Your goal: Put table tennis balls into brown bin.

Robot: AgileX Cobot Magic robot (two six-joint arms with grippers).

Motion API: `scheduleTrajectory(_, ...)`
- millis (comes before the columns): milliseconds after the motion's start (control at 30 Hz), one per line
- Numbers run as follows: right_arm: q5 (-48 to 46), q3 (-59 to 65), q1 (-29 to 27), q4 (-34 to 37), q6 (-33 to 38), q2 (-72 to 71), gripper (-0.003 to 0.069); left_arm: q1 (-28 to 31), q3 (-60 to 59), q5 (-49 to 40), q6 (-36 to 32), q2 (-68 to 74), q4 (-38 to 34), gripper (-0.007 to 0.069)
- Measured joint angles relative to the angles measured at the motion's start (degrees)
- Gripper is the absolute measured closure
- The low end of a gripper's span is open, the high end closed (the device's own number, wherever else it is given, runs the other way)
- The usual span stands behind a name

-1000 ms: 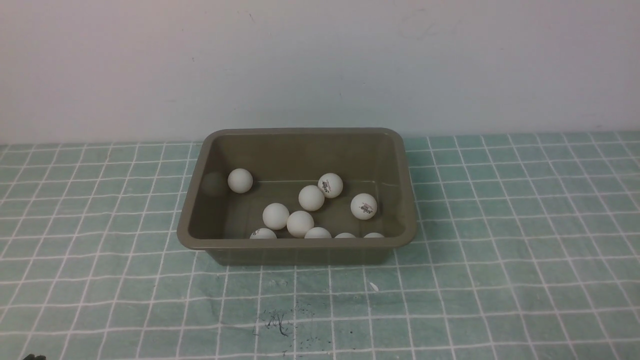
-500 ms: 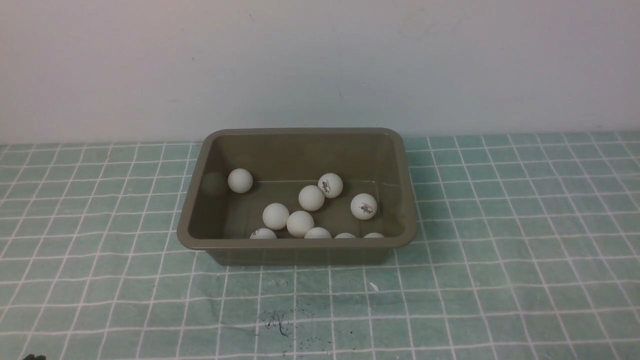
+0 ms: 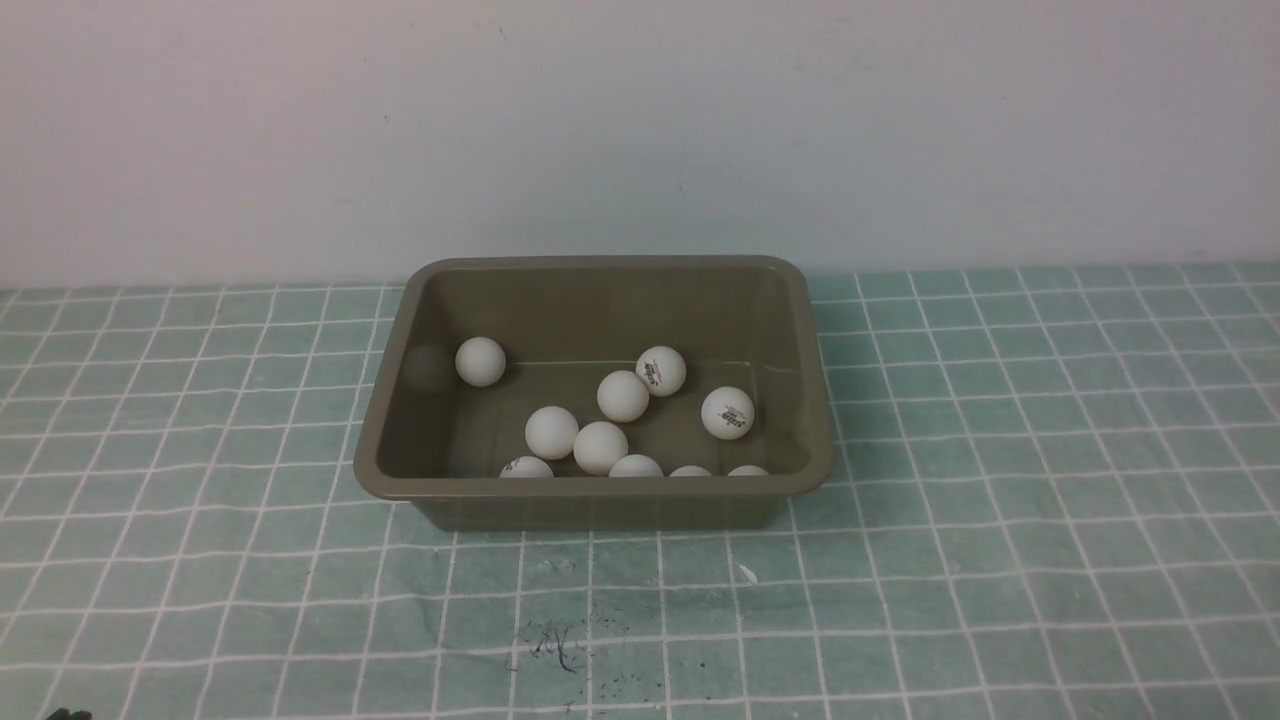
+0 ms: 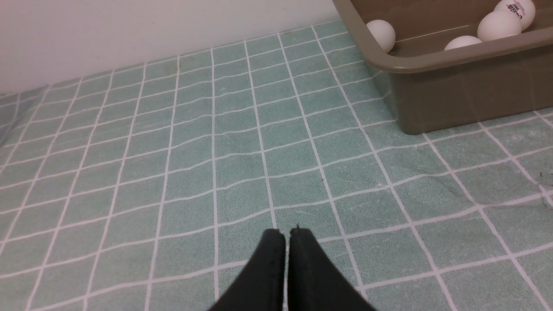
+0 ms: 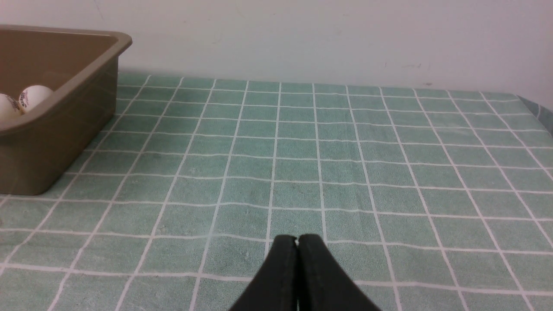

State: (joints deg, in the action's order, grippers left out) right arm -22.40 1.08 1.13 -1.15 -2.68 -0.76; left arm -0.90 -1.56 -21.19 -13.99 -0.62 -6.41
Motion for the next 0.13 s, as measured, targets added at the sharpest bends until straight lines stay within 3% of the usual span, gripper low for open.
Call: scheduleTrajectory(133,0.0,0.0,0.0,0.0,0.0,0.0,0.0672,0.0,0.0,0.0,0.0,0.0,0.1,0.0629)
